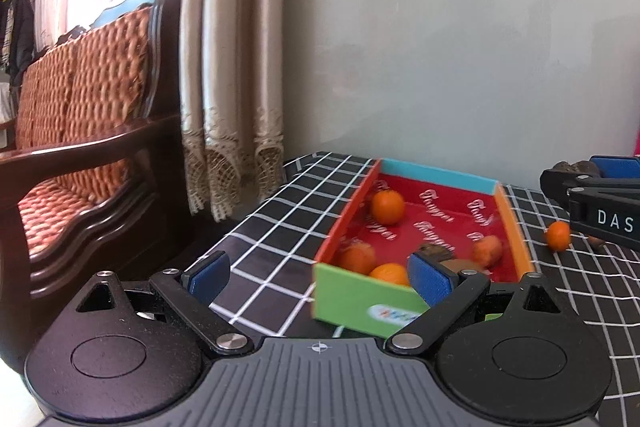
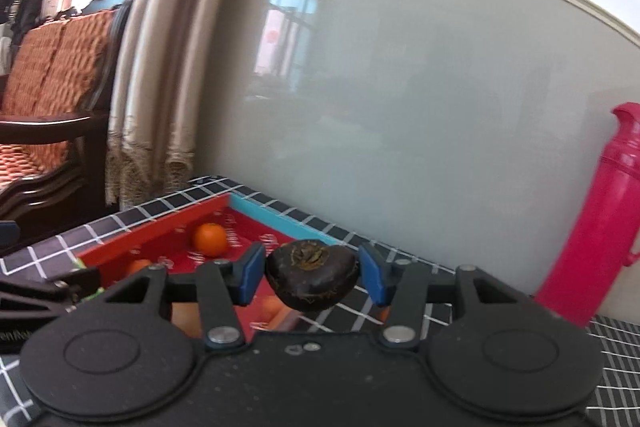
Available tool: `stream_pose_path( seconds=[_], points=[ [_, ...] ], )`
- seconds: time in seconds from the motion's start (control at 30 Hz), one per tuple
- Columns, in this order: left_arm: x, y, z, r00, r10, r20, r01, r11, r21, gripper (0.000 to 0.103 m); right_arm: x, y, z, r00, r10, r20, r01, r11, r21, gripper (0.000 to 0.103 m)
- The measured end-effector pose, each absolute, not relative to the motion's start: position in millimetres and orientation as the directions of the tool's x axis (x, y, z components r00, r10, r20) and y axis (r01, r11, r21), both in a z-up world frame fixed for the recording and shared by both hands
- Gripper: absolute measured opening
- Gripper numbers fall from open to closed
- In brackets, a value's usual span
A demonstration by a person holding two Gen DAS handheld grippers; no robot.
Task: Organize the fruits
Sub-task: 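Carry the dark dried fruit over the red box and open the right gripper, then move the left gripper to the mandarin on the table and grasp it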
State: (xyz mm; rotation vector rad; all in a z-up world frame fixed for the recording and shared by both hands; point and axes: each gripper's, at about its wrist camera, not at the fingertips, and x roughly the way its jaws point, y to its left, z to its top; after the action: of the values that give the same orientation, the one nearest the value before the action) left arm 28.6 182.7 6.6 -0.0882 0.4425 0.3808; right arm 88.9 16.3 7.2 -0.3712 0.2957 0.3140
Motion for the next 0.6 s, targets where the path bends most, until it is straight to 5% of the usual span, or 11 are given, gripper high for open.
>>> stream_pose_path(
  seconds=[0.3,0.6],
  points=[
    [24.0,203.4,4.6,0.823,0.363,-0.437,-0.411,0.912,-0.016,0.095,94.4,43.5,-15.4,0.88,0.267,-0.393,-0.398,0.865,-0.305,0.052],
    [27.7,189.1,6.1,0.839,0.329,-0.434,-0.376,0.926,-0.023,0.095,94.1,7.9,-2.2,0.923,0.222,-0.315,-0.315,0.906,-0.283,0.062]
  ],
)
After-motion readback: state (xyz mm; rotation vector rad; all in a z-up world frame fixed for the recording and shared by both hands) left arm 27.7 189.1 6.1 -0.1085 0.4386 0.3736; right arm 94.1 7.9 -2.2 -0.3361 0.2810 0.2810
